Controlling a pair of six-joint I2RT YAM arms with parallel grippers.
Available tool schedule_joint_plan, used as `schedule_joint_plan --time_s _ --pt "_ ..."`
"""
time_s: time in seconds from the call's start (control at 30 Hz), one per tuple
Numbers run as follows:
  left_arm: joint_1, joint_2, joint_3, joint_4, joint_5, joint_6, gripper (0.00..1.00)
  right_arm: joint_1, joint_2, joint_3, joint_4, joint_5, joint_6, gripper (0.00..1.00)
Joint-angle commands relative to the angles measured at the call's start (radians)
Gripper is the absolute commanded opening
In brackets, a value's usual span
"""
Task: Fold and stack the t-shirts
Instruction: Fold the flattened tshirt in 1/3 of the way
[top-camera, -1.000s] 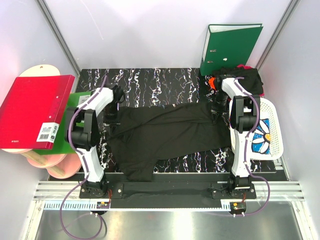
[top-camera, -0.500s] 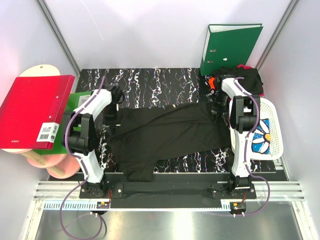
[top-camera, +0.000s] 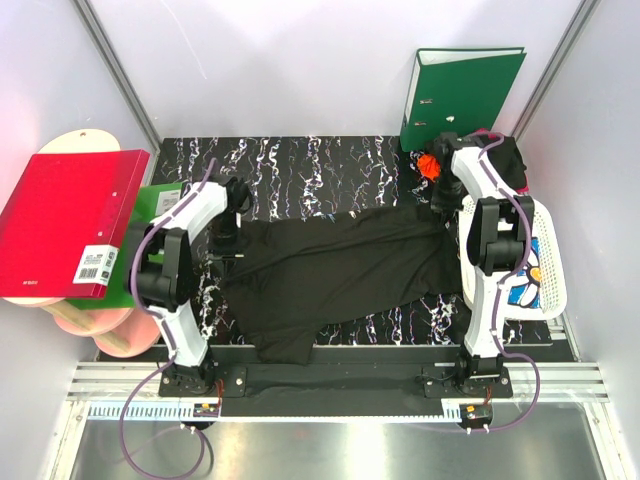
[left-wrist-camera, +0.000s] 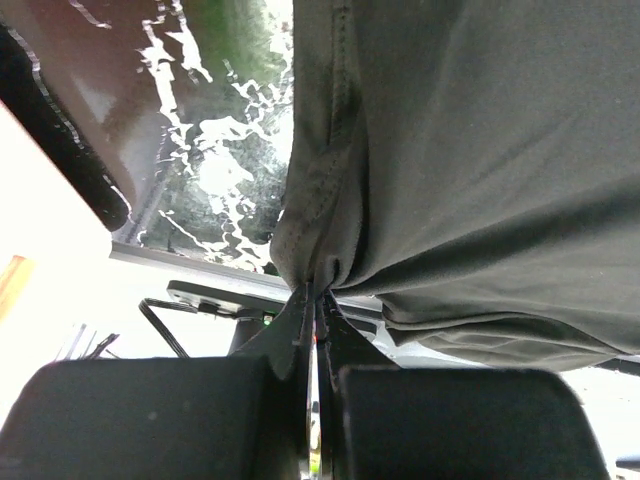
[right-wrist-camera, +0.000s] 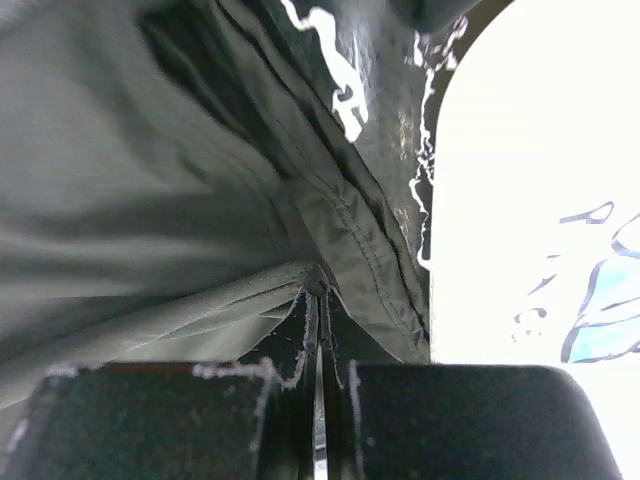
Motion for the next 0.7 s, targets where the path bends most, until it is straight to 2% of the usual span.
schedule_joint_plan --time_s 0.0,0.17,0.3,0.33,0.4,0.43,0.47,0.5,0.53,0.57,0.63,0.67 --pt "-0.012 0.076 -0.006 -0.081 0.031 0.021 0.0 0.004 -0.065 0.058 0.019 0.053 0.01 0.0" --pt "-0.041 0.139 -0.02 -0.057 0.05 0.029 0.0 0.002 -0.038 0.046 0.016 0.141 0.015 0.0" --pt "-0.053 0.13 -0.02 -0.067 0.041 0.026 0.0 0.002 0.022 0.055 -0.02 0.213 0.024 0.0" --pt "-0.053 0.129 -0.023 -0.067 0.036 0.026 0.0 0.001 0.021 0.056 -0.02 0.209 0.022 0.04" --pt "-0.053 0.131 -0.023 -0.069 0.038 0.023 0.0 0.002 0.013 0.065 -0.015 0.183 0.016 0.22" --pt "-0.053 0.131 -0.019 -0.069 0.034 0.023 0.0 0.002 0.01 0.075 -0.015 0.176 0.015 0.28" --pt "-0.053 0.133 -0.016 -0.071 0.033 0.02 0.0 0.004 0.002 0.078 -0.012 0.172 0.012 0.59" --pt "-0.053 0.137 -0.012 -0.074 0.031 0.02 0.04 0.002 -0.018 0.081 -0.004 0.169 0.012 0.73" --pt "-0.053 0.139 -0.006 -0.078 0.034 0.02 0.12 0.004 -0.03 0.085 -0.003 0.169 0.01 0.88" --pt "-0.055 0.134 -0.002 -0.081 0.036 0.021 0.52 0.002 -0.044 0.087 0.003 0.154 0.009 0.99" --pt "-0.056 0.125 0.006 -0.086 0.03 0.018 0.94 0.004 -0.084 0.092 0.016 0.134 0.001 1.0" --pt "-0.056 0.111 0.011 -0.087 0.024 0.014 0.99 0.004 -0.094 0.093 0.023 0.117 -0.005 1.0"
